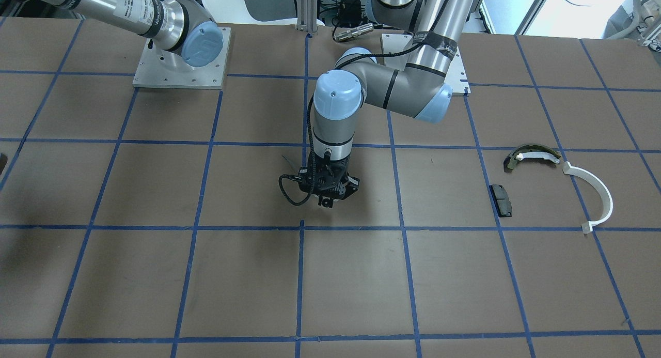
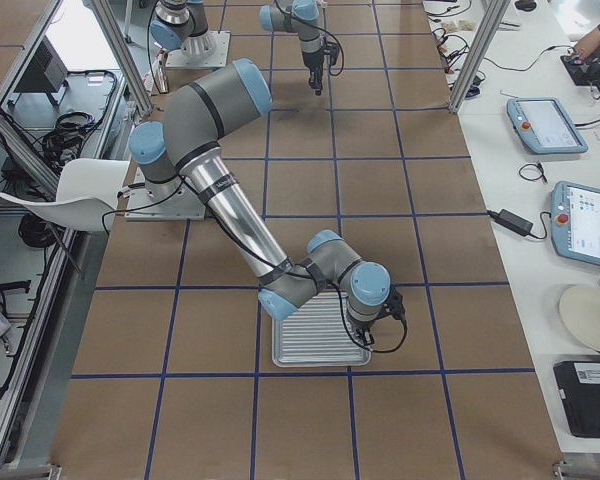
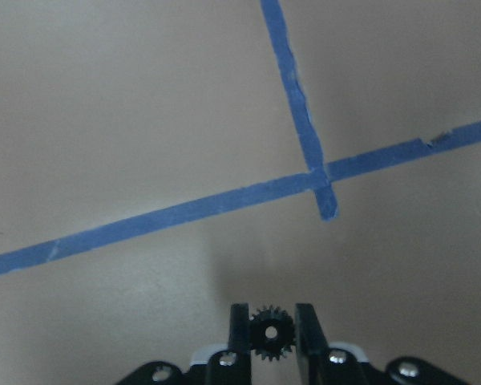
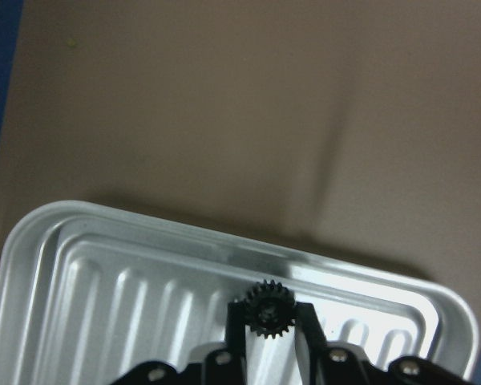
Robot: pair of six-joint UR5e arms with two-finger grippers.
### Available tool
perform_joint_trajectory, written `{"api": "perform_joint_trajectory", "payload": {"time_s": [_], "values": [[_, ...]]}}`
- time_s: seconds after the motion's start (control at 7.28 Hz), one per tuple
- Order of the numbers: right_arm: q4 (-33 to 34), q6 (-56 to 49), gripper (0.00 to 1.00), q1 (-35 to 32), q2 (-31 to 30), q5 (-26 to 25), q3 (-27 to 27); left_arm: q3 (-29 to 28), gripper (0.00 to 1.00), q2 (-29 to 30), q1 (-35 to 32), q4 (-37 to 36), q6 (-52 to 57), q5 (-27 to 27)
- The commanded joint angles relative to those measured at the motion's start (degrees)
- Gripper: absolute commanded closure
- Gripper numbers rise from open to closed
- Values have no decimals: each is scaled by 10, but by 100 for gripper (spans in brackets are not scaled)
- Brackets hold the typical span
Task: Place bearing gear from tray to pile
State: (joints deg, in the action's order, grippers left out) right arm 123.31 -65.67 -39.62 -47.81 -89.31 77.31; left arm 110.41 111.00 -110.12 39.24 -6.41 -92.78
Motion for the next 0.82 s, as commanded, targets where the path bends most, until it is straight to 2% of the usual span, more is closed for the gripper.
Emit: {"api": "perform_joint_trajectory", "payload": {"time_s": [0.0,0.14,0.41,0.55,0.69], "values": [[-9,4,100,-5,-17,-24,1,-39,100,-8,59,76,8,-14],[-24,18,100,-6,-34,-24,2,-48,100,-10,125,118,20,-17],[-149,82,100,-38,-88,-18,6,-44,100,-25,270,191,166,-23],[-205,151,100,-73,-123,-17,14,-48,100,-27,335,196,270,-66],[-233,227,100,-116,-153,-15,34,-49,100,-23,397,196,344,-97]]}}
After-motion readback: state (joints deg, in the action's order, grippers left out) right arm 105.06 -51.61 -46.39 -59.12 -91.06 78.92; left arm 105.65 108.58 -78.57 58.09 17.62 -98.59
